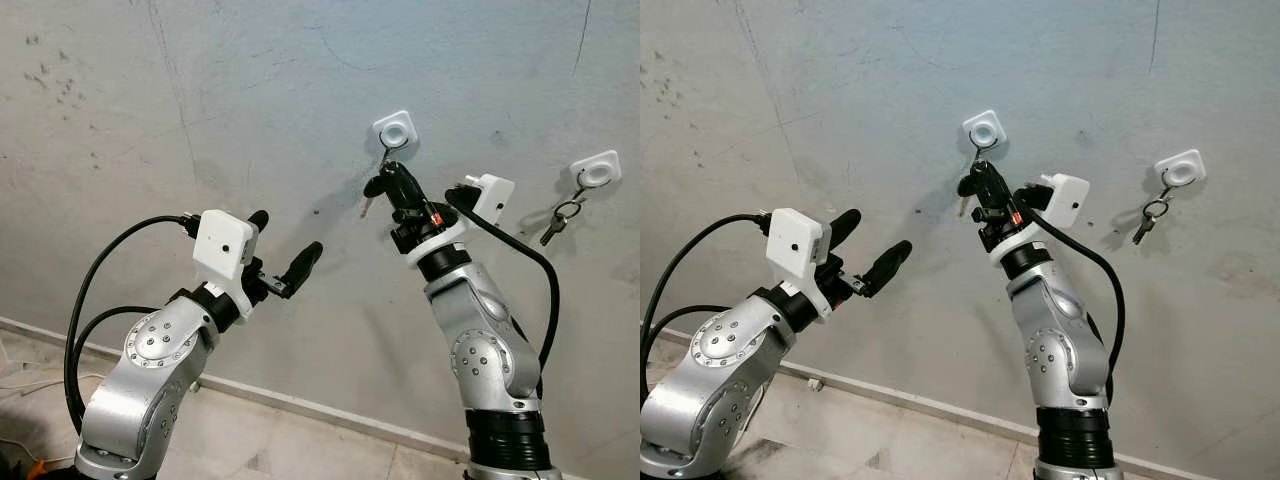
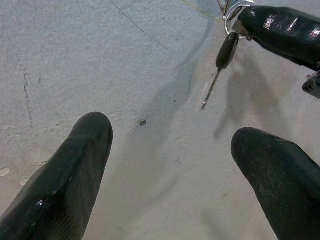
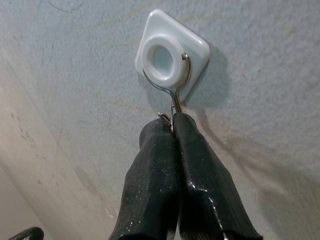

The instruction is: Hang keys on a hook

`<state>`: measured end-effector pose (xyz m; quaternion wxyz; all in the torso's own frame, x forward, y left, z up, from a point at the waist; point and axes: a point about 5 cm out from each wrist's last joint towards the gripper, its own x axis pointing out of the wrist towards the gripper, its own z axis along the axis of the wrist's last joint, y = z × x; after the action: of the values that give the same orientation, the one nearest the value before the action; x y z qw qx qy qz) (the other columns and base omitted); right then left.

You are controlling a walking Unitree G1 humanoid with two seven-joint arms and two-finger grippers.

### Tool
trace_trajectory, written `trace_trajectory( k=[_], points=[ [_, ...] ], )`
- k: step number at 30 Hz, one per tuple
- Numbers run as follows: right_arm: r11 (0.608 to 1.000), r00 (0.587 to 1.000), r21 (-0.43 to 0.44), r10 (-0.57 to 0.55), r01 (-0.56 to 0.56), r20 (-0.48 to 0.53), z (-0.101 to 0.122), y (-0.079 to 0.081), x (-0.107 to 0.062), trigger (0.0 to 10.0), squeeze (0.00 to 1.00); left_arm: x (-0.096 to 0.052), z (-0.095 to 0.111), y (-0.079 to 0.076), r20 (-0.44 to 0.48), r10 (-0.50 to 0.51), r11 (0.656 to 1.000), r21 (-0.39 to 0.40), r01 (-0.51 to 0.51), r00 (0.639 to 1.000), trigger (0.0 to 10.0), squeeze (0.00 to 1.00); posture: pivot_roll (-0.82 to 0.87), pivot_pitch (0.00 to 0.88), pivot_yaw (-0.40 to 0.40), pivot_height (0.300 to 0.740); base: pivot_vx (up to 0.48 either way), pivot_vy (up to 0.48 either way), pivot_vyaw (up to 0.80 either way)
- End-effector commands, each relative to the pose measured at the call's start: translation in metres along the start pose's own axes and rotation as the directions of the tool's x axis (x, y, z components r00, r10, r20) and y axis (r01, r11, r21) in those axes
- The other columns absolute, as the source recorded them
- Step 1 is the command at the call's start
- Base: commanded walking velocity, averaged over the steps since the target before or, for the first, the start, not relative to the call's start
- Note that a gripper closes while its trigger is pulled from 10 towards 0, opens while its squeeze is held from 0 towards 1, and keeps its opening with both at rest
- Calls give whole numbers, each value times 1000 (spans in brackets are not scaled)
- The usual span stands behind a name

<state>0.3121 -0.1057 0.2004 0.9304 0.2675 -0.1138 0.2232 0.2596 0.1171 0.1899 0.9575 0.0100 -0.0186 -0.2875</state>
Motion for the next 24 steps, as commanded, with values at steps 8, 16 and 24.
trace_trajectory(
  k=[8,16,24],
  points=[
    [999,999,23,-42,42,0,0,-5,2,10000,0,2,2,-2,6,-12,1000,3,12,1000,10000,0,249,0,-23,740,0,0,0],
    [994,992,41,-102,106,-77,-19,-9,-7,10000,0,5,5,-2,16,-15,1000,3,15,1000,10000,0,246,0,-21,740,0,0,0],
    [992,986,6,-125,126,-113,-28,-8,-12,10000,0,8,11,-4,28,-50,999,20,49,998,10000,0,245,0,-20,740,0,0,0]
  ],
)
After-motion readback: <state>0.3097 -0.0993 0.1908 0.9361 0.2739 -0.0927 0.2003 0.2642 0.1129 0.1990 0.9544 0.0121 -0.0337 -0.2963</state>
